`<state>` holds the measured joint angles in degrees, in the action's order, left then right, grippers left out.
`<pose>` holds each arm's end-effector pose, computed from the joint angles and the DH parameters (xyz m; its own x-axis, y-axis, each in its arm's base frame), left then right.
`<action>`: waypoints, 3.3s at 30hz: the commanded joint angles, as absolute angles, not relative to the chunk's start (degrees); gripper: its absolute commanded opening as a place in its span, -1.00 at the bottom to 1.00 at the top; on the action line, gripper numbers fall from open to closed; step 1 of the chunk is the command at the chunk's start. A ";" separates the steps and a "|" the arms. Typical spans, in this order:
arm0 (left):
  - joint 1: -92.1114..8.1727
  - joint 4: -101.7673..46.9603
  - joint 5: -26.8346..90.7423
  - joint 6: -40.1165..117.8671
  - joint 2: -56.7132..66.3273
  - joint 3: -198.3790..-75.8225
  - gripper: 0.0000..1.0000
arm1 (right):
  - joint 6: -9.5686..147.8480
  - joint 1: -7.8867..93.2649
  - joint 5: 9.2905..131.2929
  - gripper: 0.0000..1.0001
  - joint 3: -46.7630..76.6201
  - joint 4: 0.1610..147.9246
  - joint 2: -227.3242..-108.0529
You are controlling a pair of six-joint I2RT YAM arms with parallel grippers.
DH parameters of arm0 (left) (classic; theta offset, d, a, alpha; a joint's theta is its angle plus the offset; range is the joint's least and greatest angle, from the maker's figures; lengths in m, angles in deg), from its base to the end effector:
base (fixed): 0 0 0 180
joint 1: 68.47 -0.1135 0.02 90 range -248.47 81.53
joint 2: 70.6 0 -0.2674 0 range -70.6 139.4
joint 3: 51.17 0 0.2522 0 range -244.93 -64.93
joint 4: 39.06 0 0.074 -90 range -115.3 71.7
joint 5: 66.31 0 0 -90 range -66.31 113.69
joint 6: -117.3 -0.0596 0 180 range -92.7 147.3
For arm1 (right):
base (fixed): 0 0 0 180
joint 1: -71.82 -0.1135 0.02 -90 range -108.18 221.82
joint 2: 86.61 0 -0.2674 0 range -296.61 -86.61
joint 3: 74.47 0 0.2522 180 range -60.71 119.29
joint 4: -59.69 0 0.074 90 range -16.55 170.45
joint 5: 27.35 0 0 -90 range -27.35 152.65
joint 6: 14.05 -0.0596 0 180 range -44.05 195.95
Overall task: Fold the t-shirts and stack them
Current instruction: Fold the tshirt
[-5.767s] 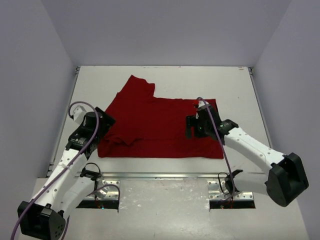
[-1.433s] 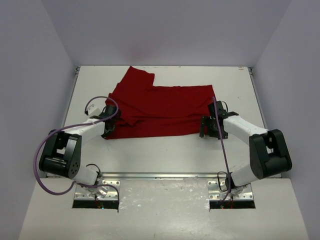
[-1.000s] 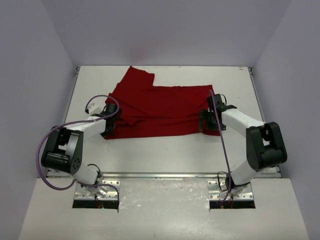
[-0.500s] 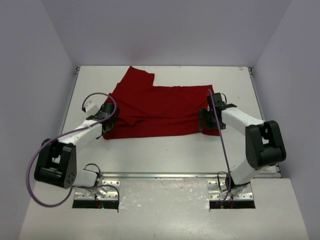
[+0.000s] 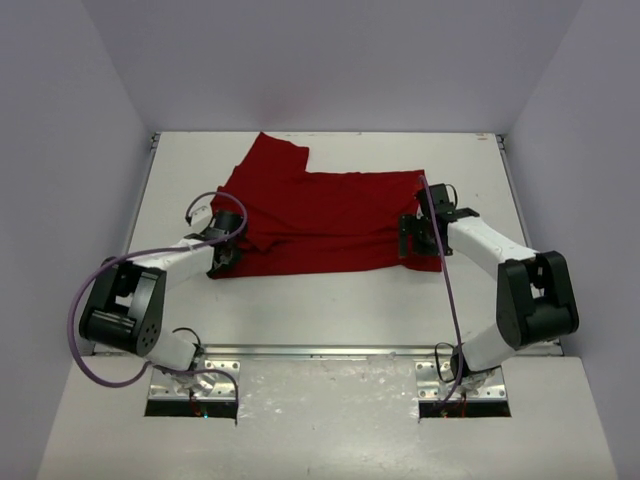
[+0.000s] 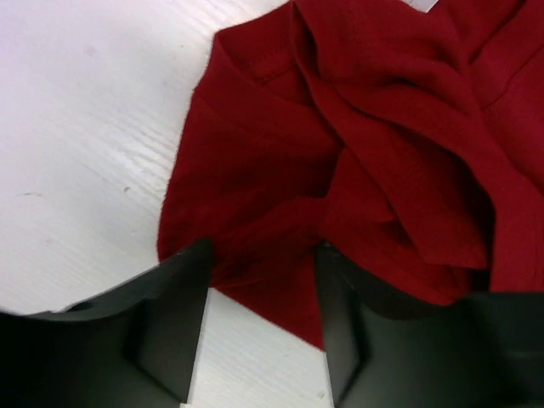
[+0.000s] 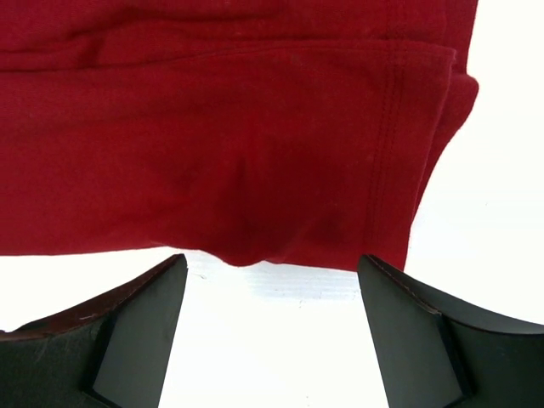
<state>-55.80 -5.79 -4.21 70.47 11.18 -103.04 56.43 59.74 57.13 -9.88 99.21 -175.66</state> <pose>0.2574 -0.0293 0.1393 -0.6267 -0.4788 -0.6148 -0.6046 0.7966 -0.0041 0.2981 0.0579 0.1566 -0.8841 0.1509 -0.4424 0.1362 0.9885 0.0651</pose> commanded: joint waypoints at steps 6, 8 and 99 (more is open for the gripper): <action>-57.92 -9.13 -3.55 67.90 16.06 -108.35 -0.38 | 56.79 59.95 58.43 0.65 -10.87 97.53 -173.35; -58.01 -9.21 -3.99 67.64 16.41 -108.70 -0.55 | 56.88 59.95 58.52 0.65 -10.78 97.27 -174.40; -42.89 13.02 -9.44 97.70 28.45 -127.06 -0.42 | 58.02 53.01 65.20 0.71 -5.51 103.68 -161.93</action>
